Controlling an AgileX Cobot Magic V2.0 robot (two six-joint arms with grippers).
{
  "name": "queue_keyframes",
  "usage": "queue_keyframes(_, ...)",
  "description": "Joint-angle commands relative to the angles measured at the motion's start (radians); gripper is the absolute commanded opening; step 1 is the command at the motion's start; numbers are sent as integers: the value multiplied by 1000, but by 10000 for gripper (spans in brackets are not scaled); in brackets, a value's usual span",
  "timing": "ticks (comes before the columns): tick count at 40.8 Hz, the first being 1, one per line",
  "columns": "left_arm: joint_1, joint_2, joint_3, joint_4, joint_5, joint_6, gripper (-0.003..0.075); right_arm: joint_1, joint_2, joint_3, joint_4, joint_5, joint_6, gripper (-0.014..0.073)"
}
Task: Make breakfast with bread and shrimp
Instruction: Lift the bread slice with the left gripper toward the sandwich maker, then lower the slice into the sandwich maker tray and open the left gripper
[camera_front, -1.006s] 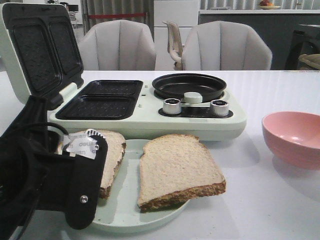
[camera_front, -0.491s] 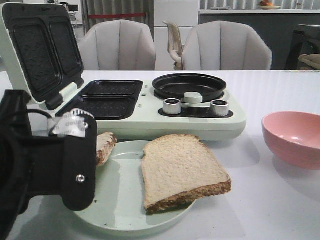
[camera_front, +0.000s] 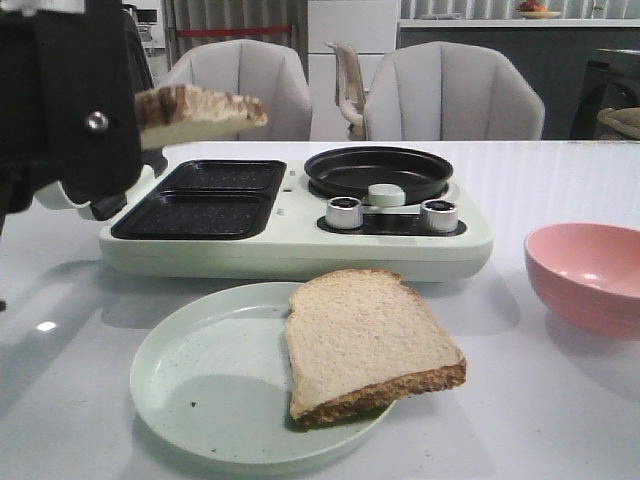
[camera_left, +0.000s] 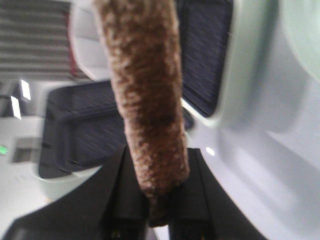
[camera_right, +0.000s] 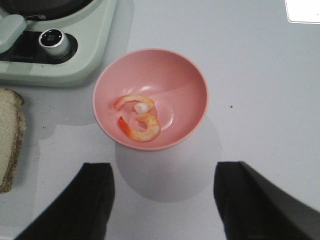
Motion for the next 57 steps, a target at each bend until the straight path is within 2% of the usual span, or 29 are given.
queue_keyframes(1, 40, -30, -33, 152, 20, -10, 101, -3, 1, -31, 0, -66, -4, 537)
queue_keyframes(9, 238, -5, -124, 152, -273, -13, 101, -3, 1, -31, 0, -66, -4, 537)
queue_keyframes(18, 413, 102, -267, 152, -414, -10, 101, -3, 1, -31, 0, -66, -4, 537)
queue_keyframes(37, 536, 370, -474, 152, -397, 1, 101, -3, 1, -31, 0, -66, -4, 537)
queue_keyframes(57, 536, 440, -482, 152, -361, 1, 101, -3, 1, -31, 0, -66, -4, 537)
